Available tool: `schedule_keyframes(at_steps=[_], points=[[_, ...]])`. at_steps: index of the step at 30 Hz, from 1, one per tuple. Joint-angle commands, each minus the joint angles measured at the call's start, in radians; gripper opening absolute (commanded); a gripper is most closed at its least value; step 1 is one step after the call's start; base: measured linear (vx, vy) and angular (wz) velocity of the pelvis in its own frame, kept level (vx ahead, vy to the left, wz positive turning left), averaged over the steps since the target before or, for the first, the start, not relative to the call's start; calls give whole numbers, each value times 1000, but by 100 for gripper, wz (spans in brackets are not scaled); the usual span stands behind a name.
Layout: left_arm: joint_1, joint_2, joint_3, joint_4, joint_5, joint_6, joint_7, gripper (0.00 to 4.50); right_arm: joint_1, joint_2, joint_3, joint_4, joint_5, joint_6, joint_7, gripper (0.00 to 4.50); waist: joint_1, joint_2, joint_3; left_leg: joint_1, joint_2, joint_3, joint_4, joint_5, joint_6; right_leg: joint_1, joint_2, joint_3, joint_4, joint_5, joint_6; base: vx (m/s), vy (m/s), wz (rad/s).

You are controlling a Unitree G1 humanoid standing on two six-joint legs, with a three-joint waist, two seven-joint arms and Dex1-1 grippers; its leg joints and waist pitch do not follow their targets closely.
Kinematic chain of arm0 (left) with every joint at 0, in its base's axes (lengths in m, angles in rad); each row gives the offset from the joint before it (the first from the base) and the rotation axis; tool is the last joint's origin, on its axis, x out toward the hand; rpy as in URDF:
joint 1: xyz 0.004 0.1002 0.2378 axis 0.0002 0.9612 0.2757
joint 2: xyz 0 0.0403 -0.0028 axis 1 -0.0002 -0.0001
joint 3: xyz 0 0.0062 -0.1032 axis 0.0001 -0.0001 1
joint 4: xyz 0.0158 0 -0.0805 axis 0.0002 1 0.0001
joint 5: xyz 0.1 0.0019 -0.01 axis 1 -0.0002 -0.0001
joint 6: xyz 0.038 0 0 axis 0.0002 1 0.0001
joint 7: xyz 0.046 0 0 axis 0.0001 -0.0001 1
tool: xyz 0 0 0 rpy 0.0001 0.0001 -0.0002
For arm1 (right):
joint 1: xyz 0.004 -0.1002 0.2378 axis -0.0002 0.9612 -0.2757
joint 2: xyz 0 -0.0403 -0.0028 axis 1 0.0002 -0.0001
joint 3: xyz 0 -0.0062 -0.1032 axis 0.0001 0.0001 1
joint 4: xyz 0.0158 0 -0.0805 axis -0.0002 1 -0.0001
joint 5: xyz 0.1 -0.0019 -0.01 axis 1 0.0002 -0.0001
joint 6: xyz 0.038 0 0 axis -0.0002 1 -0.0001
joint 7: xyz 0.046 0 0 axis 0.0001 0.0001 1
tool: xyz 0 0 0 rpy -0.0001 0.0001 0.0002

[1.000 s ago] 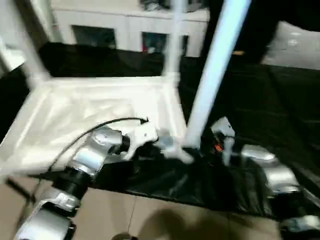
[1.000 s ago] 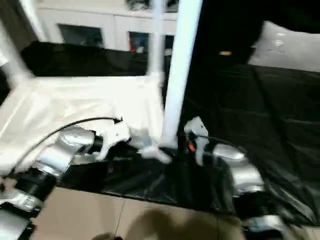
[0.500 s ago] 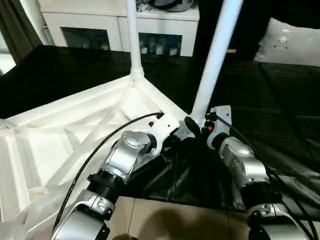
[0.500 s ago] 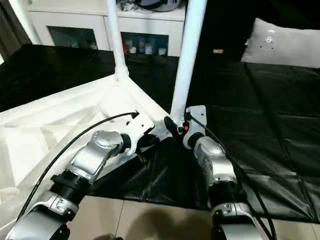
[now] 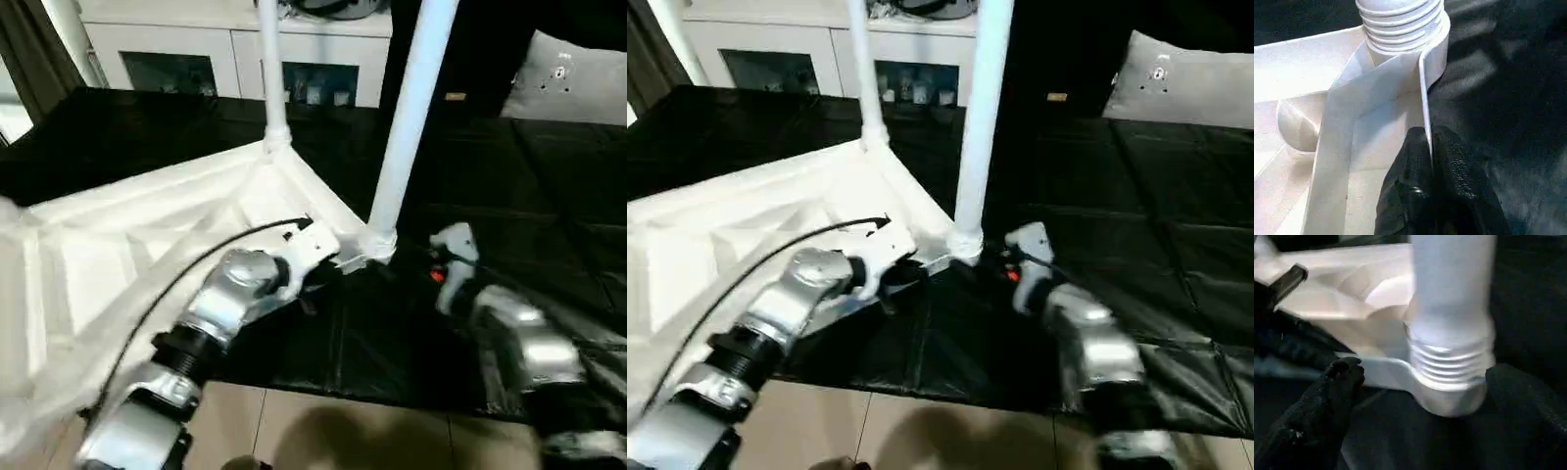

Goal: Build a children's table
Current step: Rotate leg to tighten

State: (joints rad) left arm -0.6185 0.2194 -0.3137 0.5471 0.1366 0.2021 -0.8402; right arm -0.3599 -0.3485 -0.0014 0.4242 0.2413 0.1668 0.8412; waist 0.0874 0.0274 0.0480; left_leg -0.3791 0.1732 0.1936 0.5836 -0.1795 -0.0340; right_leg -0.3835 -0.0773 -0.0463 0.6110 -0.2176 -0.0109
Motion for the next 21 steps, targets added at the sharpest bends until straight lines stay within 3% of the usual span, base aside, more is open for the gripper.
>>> schedule_keyframes(at_steps=[1, 4, 8, 12, 16, 21], points=[[-7, 26, -34, 14, 11, -41, -56, 0, -15, -24, 17, -26, -6, -6, 65, 443, 3, -10, -62, 14, 59, -29, -61, -141, 83, 40, -75, 40, -70, -34, -224, 0, 0, 0], [7, 74, -71, -2, -3, -118, -181, 0, -32, -95, 49, -31, -22, -27, 170, 443, 8, -8, -65, 9, 60, -27, -54, -91, 114, 40, -72, 36, -56, 73, -255, 0, 0, 0], [16, 116, -110, 1, 1, -217, -275, 0, -48, -142, 88, -22, -43, -66, 243, 443, 15, -9, -64, 13, 65, -24, -53, -125, 115, 38, -76, 35, -58, 37, -263, 0, 0, 0], [21, 142, -134, -1, 2, -264, -339, 0, -53, -157, 109, -29, -36, -67, 308, 443, 29, -10, -63, 17, 68, -23, -57, -153, 91, 36, -77, 37, -60, -29, -254, 0, 0, 0], [25, 177, -166, -17, -11, -297, -440, 0, -55, -170, 156, -51, -13, -33, 424, 443, 33, -11, -64, 16, 68, -25, -57, -148, 92, 38, -77, 36, -54, -6, -257, 0, 0, 0], [18, 187, -181, -10, -13, -329, -489, 0, -57, -172, 194, -42, -16, -23, 471, 405, 40, -11, -63, 17, 68, -24, -57, -154, 82, 34, -79, 37, -57, -31, -258, 0, 0, 0]])
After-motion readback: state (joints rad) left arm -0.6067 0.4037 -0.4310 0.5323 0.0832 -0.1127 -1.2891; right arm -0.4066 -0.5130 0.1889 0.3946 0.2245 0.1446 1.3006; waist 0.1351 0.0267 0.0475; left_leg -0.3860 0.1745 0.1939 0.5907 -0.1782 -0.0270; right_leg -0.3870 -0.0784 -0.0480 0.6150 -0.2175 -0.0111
